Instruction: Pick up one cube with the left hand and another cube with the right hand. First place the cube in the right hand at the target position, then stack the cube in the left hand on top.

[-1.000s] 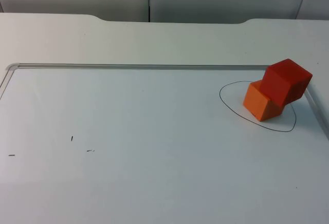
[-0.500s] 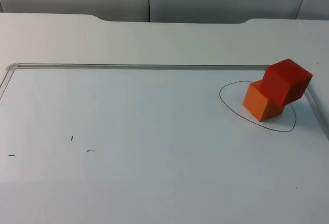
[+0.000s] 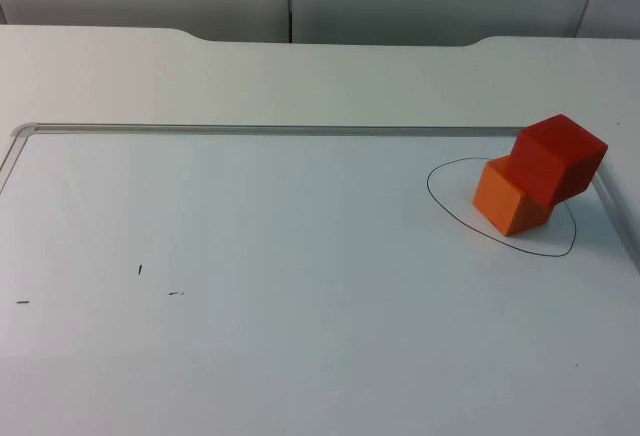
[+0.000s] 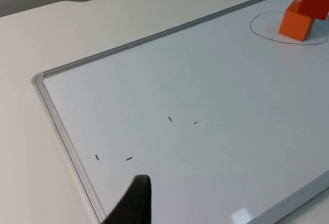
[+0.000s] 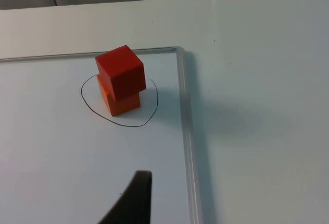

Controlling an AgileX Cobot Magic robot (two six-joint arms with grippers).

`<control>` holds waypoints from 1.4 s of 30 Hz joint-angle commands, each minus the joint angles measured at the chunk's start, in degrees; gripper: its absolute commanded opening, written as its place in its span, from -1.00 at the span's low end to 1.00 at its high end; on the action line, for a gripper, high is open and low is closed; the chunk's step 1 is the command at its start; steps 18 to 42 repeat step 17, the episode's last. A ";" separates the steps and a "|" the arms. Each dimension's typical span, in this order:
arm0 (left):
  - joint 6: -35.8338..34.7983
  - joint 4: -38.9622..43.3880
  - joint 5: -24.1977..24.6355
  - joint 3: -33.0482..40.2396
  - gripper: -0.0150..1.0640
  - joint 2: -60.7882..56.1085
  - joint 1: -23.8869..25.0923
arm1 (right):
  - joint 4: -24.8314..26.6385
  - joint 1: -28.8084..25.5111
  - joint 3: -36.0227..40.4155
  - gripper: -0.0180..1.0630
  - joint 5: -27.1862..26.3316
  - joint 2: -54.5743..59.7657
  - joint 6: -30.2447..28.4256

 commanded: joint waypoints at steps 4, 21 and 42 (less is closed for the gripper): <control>0.08 -0.17 -0.58 0.17 0.98 -0.25 8.29 | 0.12 -0.42 0.32 0.98 -0.69 -0.38 -0.03; 0.08 -0.17 -0.58 0.17 0.98 -0.25 21.71 | 0.10 -0.42 0.32 0.98 -0.69 -0.38 0.11; 0.08 -0.17 -0.58 0.17 0.98 -0.25 21.71 | 0.10 -0.42 0.32 0.98 -0.69 -0.38 0.11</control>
